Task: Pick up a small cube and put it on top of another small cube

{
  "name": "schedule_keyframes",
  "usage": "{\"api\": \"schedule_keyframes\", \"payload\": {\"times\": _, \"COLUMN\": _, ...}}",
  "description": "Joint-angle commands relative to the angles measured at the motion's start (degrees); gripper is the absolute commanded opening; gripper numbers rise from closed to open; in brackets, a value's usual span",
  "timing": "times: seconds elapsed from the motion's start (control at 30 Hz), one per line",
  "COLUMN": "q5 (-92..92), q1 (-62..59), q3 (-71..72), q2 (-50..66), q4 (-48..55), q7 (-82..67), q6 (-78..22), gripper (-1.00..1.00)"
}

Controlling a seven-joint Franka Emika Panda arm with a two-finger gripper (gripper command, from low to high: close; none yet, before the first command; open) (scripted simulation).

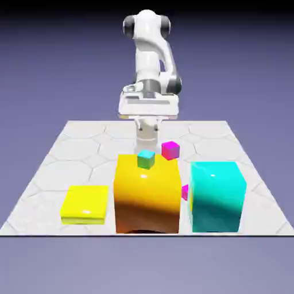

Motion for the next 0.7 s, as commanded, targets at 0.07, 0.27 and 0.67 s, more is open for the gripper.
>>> {"api": "schedule_keyframes", "payload": {"times": 0.07, "q5": 5.0, "q1": -0.4, "q3": 6.2, "q2": -3.2, "q4": -0.7, "q7": 3.5, "q6": -3.8, "gripper": 0.00}}
{"api": "schedule_keyframes", "payload": {"times": 0.27, "q5": 14.9, "q1": -1.2, "q3": 18.7, "q2": -9.7, "q4": -2.0, "q7": 10.5, "q6": -11.5, "gripper": 0.00}}
{"api": "schedule_keyframes", "payload": {"times": 0.67, "q5": 34.8, "q1": -2.7, "q3": 43.6, "q2": -22.7, "q4": -4.7, "q7": 24.5, "q6": -26.8, "gripper": 0.00}}
